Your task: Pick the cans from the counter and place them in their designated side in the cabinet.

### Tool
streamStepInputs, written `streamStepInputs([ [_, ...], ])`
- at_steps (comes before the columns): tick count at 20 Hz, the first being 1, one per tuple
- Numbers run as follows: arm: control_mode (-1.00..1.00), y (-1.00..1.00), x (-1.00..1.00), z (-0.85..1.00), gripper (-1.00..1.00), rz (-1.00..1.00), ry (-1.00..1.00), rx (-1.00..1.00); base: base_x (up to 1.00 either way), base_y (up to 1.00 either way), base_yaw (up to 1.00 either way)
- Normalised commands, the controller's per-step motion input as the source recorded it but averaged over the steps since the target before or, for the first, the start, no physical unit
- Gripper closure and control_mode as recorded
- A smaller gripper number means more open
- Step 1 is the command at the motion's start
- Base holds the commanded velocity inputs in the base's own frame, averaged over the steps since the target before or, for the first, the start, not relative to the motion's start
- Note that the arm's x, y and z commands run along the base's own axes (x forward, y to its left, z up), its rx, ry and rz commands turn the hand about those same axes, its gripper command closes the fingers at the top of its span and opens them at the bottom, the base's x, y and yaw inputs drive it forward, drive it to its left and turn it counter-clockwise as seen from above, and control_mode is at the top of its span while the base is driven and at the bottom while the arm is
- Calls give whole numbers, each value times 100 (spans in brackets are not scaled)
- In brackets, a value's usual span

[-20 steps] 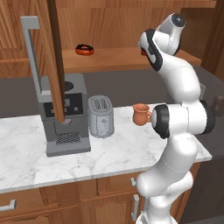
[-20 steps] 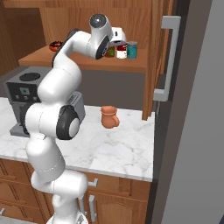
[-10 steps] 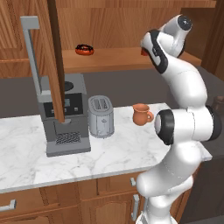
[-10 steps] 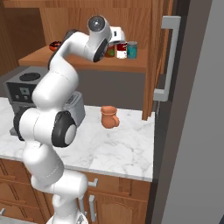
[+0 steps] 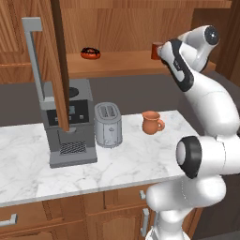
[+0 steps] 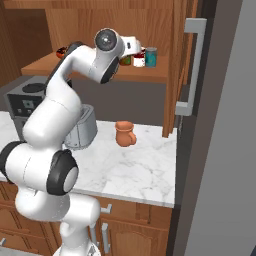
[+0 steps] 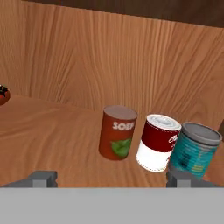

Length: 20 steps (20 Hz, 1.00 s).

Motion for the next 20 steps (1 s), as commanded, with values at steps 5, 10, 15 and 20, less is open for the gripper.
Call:
streamStepInputs([
  [5,-100,2,-69,0,-100,1,-3,0,0,0,0],
  [10,-100,7,-72,0,-100,1,0,0,0,0,0],
  [15,-100,16,-73,0,-100,0,0,-1,0,0,0],
  [20,-100,18,-72,0,-100,0,0,-1,0,0,0],
])
